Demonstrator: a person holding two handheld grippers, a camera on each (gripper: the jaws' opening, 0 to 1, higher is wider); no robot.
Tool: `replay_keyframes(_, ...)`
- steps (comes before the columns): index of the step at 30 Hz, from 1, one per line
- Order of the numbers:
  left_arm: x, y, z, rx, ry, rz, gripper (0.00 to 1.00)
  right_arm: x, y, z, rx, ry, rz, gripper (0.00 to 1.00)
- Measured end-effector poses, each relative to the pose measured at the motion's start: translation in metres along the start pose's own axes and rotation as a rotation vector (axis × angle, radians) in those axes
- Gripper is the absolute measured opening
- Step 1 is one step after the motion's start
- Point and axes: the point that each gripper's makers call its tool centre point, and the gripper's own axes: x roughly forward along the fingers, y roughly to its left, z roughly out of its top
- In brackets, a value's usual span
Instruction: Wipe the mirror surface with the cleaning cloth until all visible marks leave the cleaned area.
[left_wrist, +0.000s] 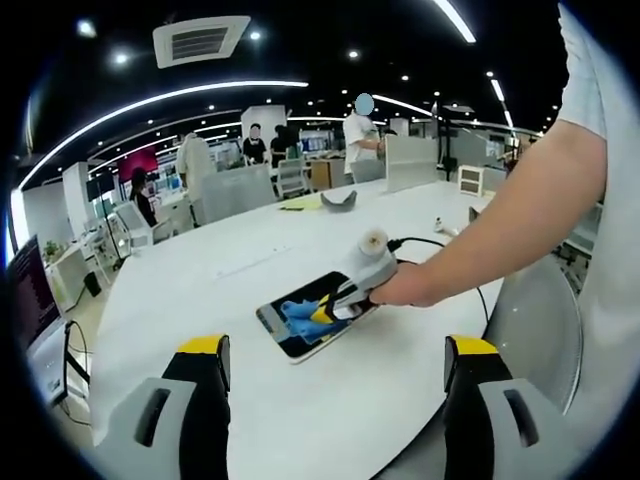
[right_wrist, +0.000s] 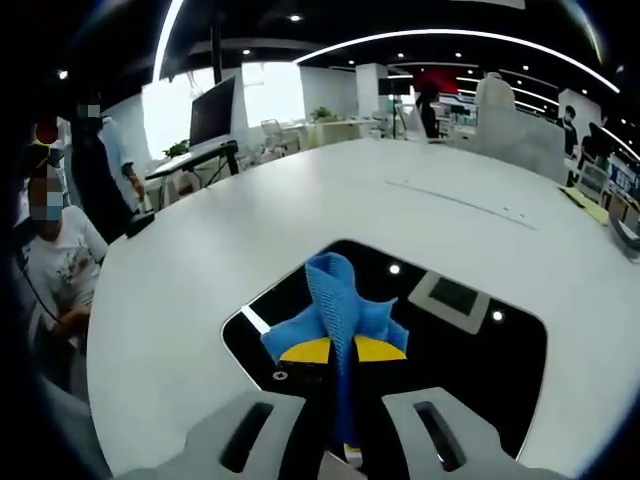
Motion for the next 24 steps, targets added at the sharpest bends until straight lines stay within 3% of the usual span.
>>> replay_keyframes(24, 0.002, -0.003, 0.008, 0.003, -0.014, -0.006, 0.89, -0.013, -0.013, -0.007, 0.022, -0.003, -0.029, 0.01)
